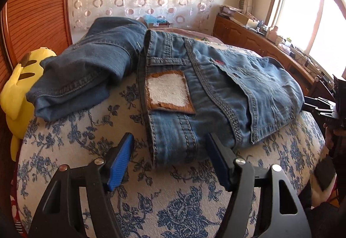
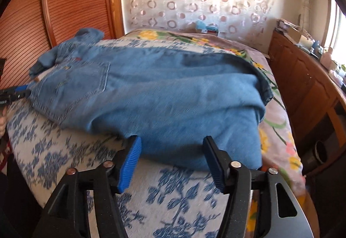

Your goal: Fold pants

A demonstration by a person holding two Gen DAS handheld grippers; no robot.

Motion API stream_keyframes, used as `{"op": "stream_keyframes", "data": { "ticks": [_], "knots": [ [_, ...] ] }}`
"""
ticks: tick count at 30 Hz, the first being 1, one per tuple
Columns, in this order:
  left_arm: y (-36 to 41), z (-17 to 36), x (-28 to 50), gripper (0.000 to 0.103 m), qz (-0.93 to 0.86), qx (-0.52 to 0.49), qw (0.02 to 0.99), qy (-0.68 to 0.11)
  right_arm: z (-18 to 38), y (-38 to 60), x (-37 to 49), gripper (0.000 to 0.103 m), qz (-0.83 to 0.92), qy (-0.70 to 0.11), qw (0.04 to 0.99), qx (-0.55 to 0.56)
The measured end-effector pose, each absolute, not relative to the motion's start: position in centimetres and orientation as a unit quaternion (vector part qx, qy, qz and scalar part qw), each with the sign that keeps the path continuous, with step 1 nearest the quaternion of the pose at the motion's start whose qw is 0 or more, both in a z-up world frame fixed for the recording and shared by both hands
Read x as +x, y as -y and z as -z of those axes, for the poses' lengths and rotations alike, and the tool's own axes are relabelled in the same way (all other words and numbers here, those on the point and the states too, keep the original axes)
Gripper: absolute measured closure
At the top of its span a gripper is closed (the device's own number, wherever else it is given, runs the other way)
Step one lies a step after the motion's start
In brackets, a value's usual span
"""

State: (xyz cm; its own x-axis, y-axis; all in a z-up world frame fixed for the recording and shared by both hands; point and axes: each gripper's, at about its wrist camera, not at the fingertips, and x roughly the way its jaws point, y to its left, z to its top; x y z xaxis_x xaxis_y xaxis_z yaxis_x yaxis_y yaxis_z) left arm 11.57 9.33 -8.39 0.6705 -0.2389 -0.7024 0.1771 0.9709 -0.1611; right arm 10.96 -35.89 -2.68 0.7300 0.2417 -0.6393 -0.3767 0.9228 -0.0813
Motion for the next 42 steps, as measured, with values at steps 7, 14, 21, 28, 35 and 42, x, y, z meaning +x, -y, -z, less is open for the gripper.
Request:
{"op": "stream_keyframes", "data": {
  "ticks": [7,14,21,28,35,42],
  "knots": [
    [-8.8,8.3,12.3,0.066,0.132,-0.041,0.908,-0.395,3.8,34.1,9.3,0.038,-0.163,-0.316,0.919,-0.171],
    [-8.1,6.6,12.0,0.083,0.137,-0.023,0.918,-0.372,3.7,32.3,10.2,0.046,-0.153,-0.329,0.914,-0.181],
    [-7.5,1.0,12.1,0.085,0.136,-0.01,0.939,-0.317,1.3,31.9,10.1,0.09,-0.14,-0.305,0.921,-0.199],
    [-8.0,-4.3,12.2,0.085,0.134,-0.012,0.952,-0.274,-3.0,32.0,8.6,0.094,-0.143,-0.264,0.938,-0.175],
    [-10.8,-8.0,10.2,0.085,0.113,-0.019,0.967,-0.229,-5.6,30.9,4.8,0.095,-0.18,-0.226,0.943,-0.165],
    [-14.5,-6.2,7.0,0.085,0.088,-0.016,0.963,-0.253,-4.8,29.1,1.3,0.095,-0.242,-0.23,0.93,-0.156]
  ]
}}
